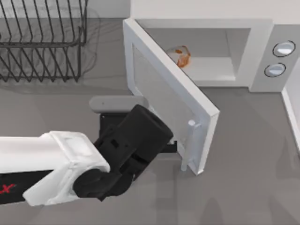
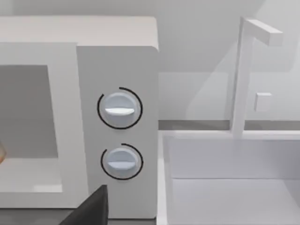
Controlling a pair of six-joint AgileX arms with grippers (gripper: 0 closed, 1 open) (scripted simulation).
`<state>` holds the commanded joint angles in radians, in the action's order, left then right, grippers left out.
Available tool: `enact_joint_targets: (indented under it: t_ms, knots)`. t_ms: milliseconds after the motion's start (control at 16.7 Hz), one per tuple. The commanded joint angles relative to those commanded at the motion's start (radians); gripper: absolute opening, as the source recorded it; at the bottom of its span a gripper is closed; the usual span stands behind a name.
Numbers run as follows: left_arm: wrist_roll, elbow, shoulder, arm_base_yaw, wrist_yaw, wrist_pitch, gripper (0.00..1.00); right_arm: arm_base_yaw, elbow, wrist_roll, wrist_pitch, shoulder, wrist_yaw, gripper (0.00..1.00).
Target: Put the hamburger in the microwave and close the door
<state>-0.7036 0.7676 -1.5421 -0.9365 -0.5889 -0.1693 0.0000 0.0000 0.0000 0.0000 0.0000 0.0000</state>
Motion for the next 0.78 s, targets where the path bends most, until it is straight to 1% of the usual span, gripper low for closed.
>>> enact_joint_targets:
  t_ms: [480, 780]
  knots:
    - [-0.112, 0.238, -0.218, -0.129, -0.046, -0.118, 0.0, 0.0, 0.0, 0.0, 0.0, 0.0, 0.0, 1.0]
    - [-0.175, 0.341, -0.299, -0.164, -0.08, -0.167, 0.0, 0.0, 0.0, 0.0, 0.0, 0.0, 0.0, 1.0]
